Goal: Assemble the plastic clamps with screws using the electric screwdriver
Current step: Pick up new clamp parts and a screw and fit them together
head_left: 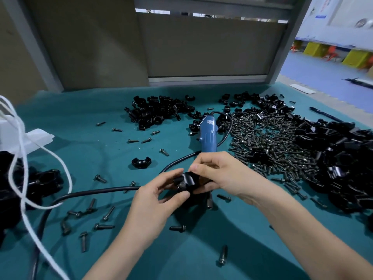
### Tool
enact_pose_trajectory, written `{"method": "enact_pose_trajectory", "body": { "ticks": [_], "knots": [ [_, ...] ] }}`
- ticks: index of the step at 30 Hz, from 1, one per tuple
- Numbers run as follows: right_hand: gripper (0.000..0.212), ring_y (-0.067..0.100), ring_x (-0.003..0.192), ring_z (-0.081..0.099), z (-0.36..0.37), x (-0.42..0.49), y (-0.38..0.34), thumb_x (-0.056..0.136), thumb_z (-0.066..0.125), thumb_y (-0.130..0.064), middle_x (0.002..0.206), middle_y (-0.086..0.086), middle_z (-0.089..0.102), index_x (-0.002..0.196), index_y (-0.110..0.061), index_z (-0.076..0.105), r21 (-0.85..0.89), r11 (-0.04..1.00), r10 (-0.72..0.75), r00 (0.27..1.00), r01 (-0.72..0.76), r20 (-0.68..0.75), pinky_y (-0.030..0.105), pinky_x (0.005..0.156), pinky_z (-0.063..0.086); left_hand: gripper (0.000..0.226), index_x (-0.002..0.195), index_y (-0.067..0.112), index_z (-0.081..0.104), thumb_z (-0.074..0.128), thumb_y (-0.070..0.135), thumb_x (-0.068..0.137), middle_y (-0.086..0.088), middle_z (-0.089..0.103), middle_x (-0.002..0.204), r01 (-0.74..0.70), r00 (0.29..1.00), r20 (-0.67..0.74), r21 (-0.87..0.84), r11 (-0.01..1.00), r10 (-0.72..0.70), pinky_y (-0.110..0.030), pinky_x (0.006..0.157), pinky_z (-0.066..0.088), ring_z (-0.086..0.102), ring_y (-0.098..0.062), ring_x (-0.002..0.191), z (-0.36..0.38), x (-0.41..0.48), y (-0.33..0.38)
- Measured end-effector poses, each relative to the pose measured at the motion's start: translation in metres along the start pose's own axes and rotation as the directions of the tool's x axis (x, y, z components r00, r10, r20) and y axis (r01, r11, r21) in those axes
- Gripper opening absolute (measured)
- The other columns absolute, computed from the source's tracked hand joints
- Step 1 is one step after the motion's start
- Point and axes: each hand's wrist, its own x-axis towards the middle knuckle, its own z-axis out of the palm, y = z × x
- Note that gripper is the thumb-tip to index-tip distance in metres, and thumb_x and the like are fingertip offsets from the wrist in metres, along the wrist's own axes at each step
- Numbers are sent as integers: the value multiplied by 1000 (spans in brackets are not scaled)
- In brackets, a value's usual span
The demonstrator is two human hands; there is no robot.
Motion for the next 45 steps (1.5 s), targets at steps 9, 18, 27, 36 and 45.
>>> {"method": "enact_pose_trajectory", "body": {
  "ticks": [9,18,27,36,45],
  "knots": [
    [23,10,66,68,1,4,4,99,53,-16,77,7,61,85,2,60,5,1000,6,999,-6,-33,22,63,57,39,98,31,71,73,-3,79,15,74,94,-36,998,-40,94,995,40,-11,75,51,68,0,92,0,-2,2],
    [30,23,68,71,1,6,7,97,56,-23,71,7,61,73,-7,49,-107,994,2,994,-13,-109,49,78,59,37,94,34,67,75,1,78,19,73,92,-53,996,-60,124,991,60,-10,71,51,67,2,88,0,-1,0],
    [25,22,67,66,-1,1,4,98,52,-12,79,19,57,75,-6,45,-98,994,-48,997,41,-69,40,69,61,45,90,40,71,73,-4,78,15,73,92,-49,997,-51,58,997,52,-9,71,49,66,-2,93,3,-3,-1],
    [26,13,55,56,-3,-1,6,96,57,-18,67,7,57,73,-12,49,-245,967,-89,993,67,-81,23,55,48,47,105,42,67,76,4,79,19,71,101,-98,994,-19,191,977,104,-13,69,52,66,0,79,6,-10,9],
    [10,10,84,65,-5,-8,6,86,72,-27,89,-13,70,95,-24,70,-543,792,-331,944,281,5,35,81,53,44,97,45,68,75,5,80,17,73,92,-63,996,-47,148,987,71,-18,68,56,70,-4,76,6,-7,7]
  ]
}}
